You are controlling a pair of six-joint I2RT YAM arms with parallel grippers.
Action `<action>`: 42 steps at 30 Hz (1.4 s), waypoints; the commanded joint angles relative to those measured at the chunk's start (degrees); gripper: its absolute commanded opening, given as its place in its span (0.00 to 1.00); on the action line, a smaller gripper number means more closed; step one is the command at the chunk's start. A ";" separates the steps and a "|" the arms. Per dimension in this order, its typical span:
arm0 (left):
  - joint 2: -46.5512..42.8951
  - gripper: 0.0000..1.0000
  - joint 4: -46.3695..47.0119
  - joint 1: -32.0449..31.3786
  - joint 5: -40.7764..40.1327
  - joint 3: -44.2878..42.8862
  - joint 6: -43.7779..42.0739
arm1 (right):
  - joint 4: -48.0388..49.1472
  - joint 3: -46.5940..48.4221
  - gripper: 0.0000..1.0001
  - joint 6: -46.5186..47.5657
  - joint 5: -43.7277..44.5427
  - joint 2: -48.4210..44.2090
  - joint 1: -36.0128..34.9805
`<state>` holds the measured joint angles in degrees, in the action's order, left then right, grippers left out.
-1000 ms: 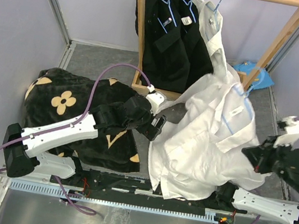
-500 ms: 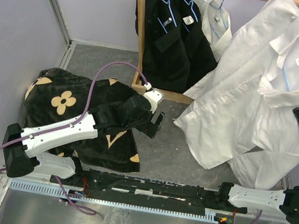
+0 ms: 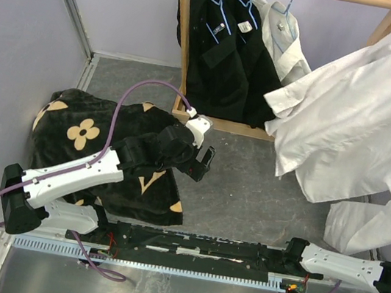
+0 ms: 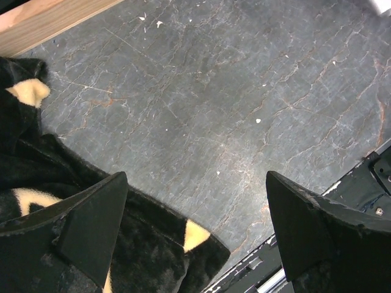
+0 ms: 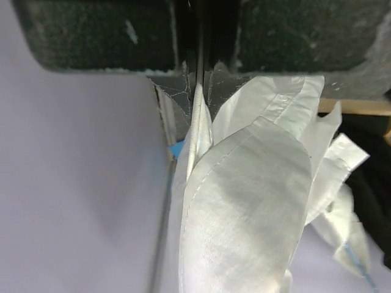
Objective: Place the shirt on the hanger
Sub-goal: Place the hanger at the clothesline.
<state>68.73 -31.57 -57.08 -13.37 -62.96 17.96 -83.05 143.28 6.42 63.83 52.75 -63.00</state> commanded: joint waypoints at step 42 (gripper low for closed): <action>-0.88 0.99 0.30 -0.10 4.68 -2.01 -4.08 | 10.40 -43.21 0.00 -11.12 -12.80 -1.54 5.61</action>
<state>68.69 -31.66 -57.08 -10.09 -62.96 15.46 -79.64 102.30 -1.54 48.66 50.11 -56.99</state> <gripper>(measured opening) 0.994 0.027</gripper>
